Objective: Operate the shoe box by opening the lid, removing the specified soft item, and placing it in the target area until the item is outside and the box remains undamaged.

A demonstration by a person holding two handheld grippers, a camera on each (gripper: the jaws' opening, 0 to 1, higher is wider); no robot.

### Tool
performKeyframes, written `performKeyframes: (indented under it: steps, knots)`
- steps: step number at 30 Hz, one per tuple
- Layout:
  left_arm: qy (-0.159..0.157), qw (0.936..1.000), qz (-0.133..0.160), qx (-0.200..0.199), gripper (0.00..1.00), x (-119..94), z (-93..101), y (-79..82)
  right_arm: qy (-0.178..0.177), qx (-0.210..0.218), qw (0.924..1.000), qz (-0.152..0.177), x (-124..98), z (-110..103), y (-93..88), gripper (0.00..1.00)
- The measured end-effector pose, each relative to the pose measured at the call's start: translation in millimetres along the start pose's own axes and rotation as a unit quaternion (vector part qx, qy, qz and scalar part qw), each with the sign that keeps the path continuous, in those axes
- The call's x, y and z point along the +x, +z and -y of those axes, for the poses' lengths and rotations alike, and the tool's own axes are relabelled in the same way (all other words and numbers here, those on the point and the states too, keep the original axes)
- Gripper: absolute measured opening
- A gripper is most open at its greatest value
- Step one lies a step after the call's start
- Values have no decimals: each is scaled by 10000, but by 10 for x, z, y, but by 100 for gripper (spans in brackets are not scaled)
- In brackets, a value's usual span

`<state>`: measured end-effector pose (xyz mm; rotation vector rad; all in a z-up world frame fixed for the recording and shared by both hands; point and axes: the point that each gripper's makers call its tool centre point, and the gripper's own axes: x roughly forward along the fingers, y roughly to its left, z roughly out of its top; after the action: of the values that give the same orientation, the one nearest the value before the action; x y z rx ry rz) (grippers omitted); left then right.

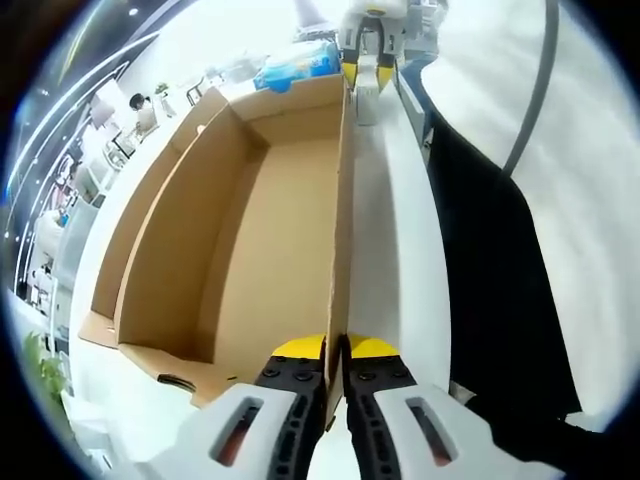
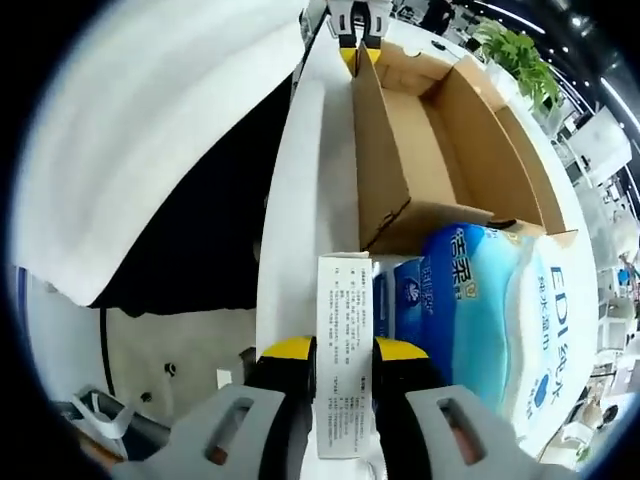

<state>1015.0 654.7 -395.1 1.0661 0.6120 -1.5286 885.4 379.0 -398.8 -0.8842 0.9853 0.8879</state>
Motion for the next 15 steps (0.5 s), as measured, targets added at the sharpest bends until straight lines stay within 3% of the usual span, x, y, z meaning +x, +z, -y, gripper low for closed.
performKeyframes:
  steps: [15]
  knots:
    - [10, 10000, 18, 39, 5, 1, -3, 5, -360, -10, 9993, -44, -76, 63, 5, 21]
